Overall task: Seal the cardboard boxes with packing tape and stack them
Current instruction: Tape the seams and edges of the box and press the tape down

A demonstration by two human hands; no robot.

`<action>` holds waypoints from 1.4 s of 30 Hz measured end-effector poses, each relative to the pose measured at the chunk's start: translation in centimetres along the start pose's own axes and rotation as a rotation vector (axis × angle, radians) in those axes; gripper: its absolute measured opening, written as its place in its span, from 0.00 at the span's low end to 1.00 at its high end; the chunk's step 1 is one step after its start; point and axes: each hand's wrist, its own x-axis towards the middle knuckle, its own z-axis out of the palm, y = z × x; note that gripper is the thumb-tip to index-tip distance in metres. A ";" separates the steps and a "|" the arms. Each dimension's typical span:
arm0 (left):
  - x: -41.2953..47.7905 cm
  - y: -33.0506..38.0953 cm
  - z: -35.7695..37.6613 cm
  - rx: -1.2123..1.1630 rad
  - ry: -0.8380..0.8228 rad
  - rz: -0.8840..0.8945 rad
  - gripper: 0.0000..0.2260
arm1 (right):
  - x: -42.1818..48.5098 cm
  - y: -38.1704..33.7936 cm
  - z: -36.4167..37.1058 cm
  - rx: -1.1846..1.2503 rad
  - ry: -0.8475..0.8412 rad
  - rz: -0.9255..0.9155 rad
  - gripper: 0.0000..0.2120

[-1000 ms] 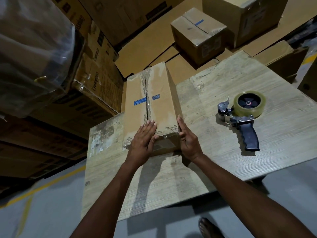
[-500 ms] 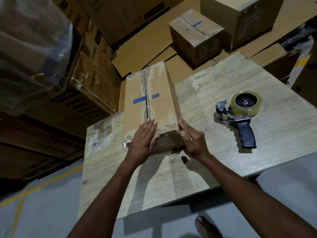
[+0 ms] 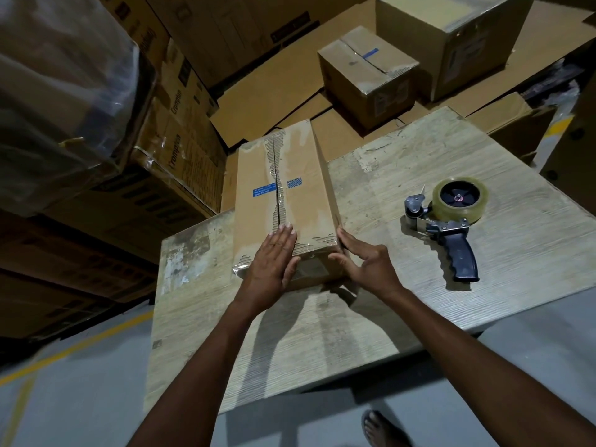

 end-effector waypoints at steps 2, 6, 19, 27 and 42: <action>0.0 -0.1 0.0 -0.006 -0.011 -0.003 0.27 | -0.2 -0.2 -0.2 -0.002 -0.022 0.009 0.30; -0.1 0.0 -0.1 -0.045 -0.030 -0.009 0.27 | 0.0 -1.7 0.0 0.046 0.035 0.118 0.37; -0.1 0.2 0.1 -0.063 0.003 -0.013 0.27 | -0.7 -1.9 0.9 -0.145 0.025 0.124 0.36; -3.7 -2.0 -0.6 -0.195 0.193 -0.144 0.24 | -1.3 -1.1 -0.2 -0.537 0.098 -0.415 0.20; -3.2 -3.1 2.2 -0.069 0.395 -0.077 0.21 | 1.9 -1.4 3.9 -0.575 -0.050 -0.499 0.19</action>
